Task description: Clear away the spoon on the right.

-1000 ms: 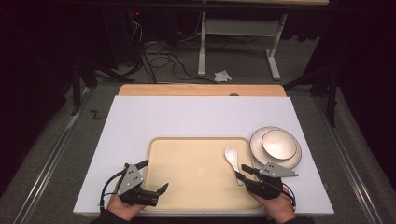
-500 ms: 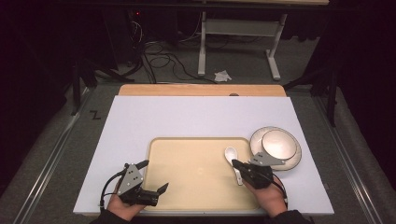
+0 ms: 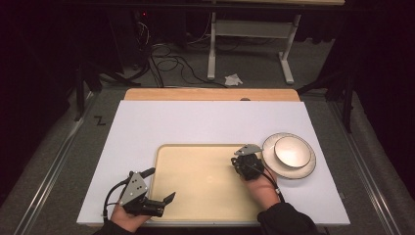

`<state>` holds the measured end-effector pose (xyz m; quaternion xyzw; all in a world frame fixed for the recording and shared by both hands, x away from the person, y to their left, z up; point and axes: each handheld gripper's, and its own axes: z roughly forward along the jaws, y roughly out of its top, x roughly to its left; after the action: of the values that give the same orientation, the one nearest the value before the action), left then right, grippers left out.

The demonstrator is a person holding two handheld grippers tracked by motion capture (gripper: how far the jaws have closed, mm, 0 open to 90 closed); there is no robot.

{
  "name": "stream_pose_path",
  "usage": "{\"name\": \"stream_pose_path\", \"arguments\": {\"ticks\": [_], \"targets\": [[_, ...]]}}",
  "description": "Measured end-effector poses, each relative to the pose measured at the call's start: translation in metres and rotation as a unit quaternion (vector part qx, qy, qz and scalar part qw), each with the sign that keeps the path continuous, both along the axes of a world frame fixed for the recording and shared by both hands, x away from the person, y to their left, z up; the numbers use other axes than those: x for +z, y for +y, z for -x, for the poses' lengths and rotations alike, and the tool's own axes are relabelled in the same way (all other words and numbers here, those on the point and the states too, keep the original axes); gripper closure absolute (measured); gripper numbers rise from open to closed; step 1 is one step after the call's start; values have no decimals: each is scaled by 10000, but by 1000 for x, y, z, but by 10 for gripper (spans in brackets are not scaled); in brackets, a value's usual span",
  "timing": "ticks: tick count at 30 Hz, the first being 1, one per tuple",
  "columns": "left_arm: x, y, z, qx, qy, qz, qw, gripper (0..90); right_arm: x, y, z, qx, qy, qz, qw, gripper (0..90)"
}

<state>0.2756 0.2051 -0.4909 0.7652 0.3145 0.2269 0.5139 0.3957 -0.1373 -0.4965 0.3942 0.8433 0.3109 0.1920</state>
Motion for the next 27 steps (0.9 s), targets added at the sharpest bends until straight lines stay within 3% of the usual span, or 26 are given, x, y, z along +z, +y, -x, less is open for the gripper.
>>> {"name": "stream_pose_path", "arguments": {"ticks": [10, 16, 20, 27], "targets": [[0, -1, 0, -7, 3, -16, 10000, 8, 2, -11, -2, -116, -30, 33, 9999, 900], [0, -1, 0, 1, -4, -13, 10000, 8, 5, -9, 4, 68, -74, -111, 9999, 900], [0, 1, 0, 15, -10, 10, 10000, 8, 4, -8, 33, 534, 6, -84, 9985, 900], [0, -3, 0, -38, 2, -53, 10000, 8, -3, -26, 60, 667, 151, 2, 9977, 900]]}}
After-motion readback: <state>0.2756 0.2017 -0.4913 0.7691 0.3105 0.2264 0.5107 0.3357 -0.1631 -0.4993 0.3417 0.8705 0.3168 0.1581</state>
